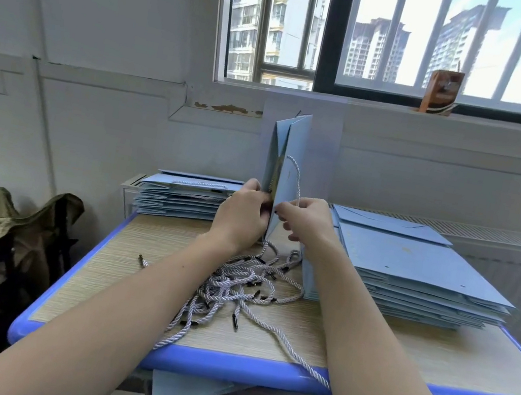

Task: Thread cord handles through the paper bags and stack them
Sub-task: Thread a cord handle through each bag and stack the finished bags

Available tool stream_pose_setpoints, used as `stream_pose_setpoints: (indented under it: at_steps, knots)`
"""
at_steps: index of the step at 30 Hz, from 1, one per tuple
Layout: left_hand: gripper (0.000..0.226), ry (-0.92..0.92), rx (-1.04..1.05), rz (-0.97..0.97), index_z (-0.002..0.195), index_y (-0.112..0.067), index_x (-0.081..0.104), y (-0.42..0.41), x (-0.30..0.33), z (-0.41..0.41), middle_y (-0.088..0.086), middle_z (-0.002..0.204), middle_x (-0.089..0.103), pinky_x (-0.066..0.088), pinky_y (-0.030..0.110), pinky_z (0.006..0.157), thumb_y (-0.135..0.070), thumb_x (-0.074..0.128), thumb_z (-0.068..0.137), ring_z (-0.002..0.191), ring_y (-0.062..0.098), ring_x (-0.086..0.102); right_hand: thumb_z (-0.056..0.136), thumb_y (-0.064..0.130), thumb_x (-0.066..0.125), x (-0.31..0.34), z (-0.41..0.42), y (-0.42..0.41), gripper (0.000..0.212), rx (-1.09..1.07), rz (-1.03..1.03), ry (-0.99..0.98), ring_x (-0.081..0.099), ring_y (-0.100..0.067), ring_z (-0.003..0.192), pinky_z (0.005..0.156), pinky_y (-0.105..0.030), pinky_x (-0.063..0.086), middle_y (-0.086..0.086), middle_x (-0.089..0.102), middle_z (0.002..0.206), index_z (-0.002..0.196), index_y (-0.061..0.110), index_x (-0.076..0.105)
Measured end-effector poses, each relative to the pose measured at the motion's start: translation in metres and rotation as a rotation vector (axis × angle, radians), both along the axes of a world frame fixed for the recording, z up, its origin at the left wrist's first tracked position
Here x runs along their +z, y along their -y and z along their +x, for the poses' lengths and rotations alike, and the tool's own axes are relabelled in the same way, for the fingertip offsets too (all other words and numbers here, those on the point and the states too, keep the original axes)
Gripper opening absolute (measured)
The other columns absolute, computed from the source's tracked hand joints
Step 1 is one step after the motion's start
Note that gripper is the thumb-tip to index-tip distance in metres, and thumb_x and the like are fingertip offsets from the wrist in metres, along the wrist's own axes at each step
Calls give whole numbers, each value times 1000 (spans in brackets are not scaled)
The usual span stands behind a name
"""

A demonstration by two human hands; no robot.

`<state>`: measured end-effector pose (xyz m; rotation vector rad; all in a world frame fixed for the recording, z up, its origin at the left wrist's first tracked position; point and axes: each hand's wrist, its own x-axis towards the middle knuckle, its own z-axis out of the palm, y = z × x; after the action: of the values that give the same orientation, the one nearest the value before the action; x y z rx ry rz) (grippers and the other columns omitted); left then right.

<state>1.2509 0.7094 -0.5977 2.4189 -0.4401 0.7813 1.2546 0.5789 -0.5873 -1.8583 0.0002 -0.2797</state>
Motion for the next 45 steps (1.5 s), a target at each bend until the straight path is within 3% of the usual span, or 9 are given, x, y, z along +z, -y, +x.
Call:
stream_pose_setpoints:
  at_steps: [6, 13, 18, 23, 27, 32, 37, 45]
  knots:
    - [16, -8, 19, 29, 102, -9, 65, 3, 0, -2, 4, 95, 44, 51, 44, 72, -16, 53, 95, 83, 32, 56, 71, 35, 66, 9, -8, 1, 25, 37, 72, 12, 55, -19, 70, 61, -31, 42, -6, 59, 81, 86, 14, 63]
    - [8, -68, 43, 23, 93, -14, 60, 2, 1, -4, 4, 95, 43, 47, 39, 68, -15, 52, 94, 82, 30, 54, 74, 27, 72, 8, -10, 0, 28, 66, -7, 59, 59, -17, 77, 68, -32, 46, -6, 65, 83, 88, 4, 66]
    - [11, -48, 51, 31, 97, -11, 59, 4, 1, -5, 5, 101, 48, 51, 44, 74, -20, 52, 93, 88, 33, 57, 77, 22, 76, 8, -12, -2, 27, 49, 11, 133, 62, -16, 84, 69, -25, 48, -5, 69, 95, 99, 10, 65]
    - [11, -56, 47, 12, 96, -11, 57, 6, 1, -4, 9, 101, 51, 51, 49, 78, -20, 50, 95, 90, 37, 57, 79, 28, 74, 5, -16, -3, 22, -139, -206, 305, 59, -13, 78, 61, -20, 40, 4, 65, 83, 90, 12, 64]
    - [21, -53, 48, 35, 108, -12, 61, 9, 1, -6, 10, 112, 52, 50, 49, 79, -20, 49, 94, 92, 39, 59, 82, 24, 69, 2, -18, -10, 16, -176, -377, 397, 58, -22, 86, 69, -30, 41, -1, 61, 92, 88, 17, 55]
    - [15, -41, 81, 36, 95, -11, 63, 15, 3, -11, 6, 106, 45, 48, 44, 71, -20, 52, 89, 81, 36, 58, 83, 21, 69, 0, -12, -7, 16, -172, -392, 339, 58, -24, 88, 69, -29, 37, -2, 63, 96, 87, 19, 53]
    - [12, -55, 78, -22, 78, -16, 55, 15, 6, -13, 5, 100, 46, 50, 45, 73, -22, 58, 87, 81, 34, 58, 84, 10, 58, 1, -10, -3, 10, -225, -368, 286, 56, -29, 88, 68, -32, 38, -8, 64, 95, 84, 16, 50]
    - [12, 59, -20, -126, 91, -7, 55, 16, 3, -10, 8, 103, 46, 50, 51, 72, -19, 55, 95, 76, 35, 57, 87, 8, 56, 1, -8, 1, 8, -208, -315, 272, 56, -26, 86, 68, -29, 35, -6, 65, 92, 86, 16, 54]
